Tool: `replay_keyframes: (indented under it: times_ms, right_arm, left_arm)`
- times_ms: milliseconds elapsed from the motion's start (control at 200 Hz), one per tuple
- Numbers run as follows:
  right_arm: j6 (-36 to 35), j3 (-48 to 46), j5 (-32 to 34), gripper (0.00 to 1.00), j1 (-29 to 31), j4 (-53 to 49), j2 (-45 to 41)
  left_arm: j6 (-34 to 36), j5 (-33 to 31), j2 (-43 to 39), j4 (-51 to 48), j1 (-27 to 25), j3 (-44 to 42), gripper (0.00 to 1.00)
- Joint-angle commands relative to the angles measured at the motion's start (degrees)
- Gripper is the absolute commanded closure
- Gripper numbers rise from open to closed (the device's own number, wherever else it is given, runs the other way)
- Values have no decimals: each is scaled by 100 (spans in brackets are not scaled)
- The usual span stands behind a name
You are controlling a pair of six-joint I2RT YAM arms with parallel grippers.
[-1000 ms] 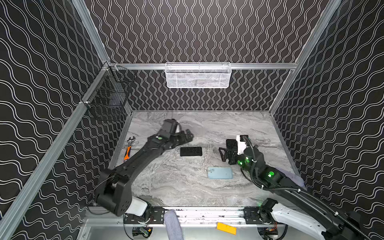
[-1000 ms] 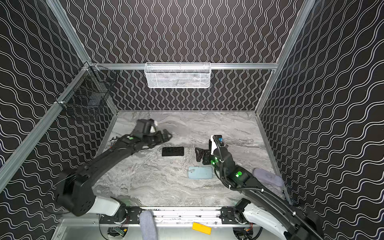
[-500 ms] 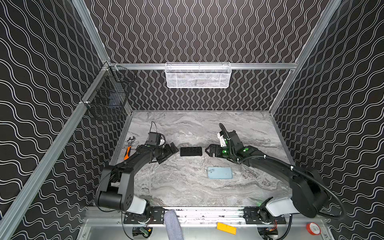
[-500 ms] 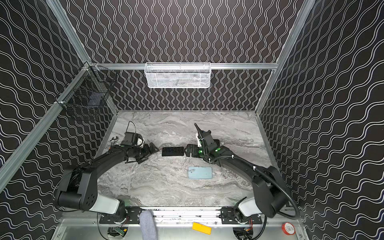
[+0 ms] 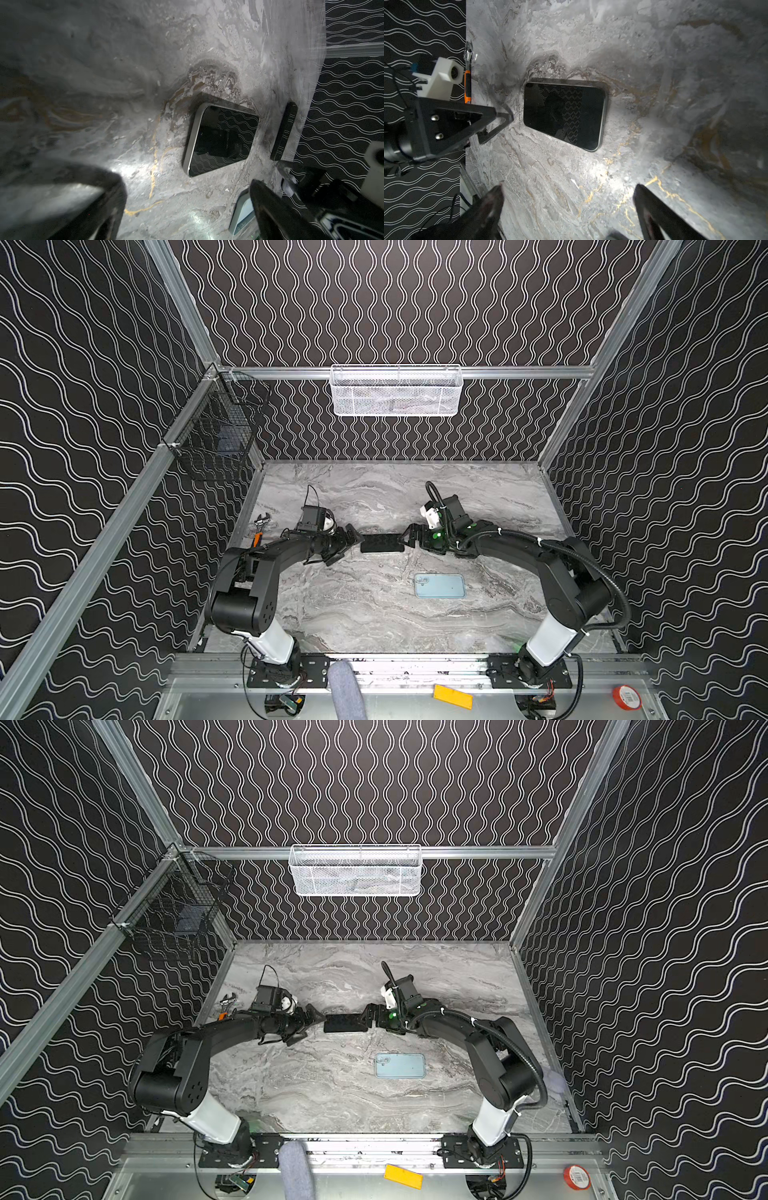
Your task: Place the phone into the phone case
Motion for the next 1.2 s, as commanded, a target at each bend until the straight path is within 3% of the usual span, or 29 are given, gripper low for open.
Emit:
replay_keyframes:
  times_ms: [0,736,1196]
  right_arm:
    - [-111,140,-303,1,-66,47,240]
    - [-140,354,-710,1,-151,459,1353]
    - [-17,239,-1066,1,-185,856,1464]
  left_arm:
    - [64,-8,121,47,-1,52,3]
    - [-458,197,666,869,-538,118,4]
    - [-728,439,675,1625,-660,-122,15]
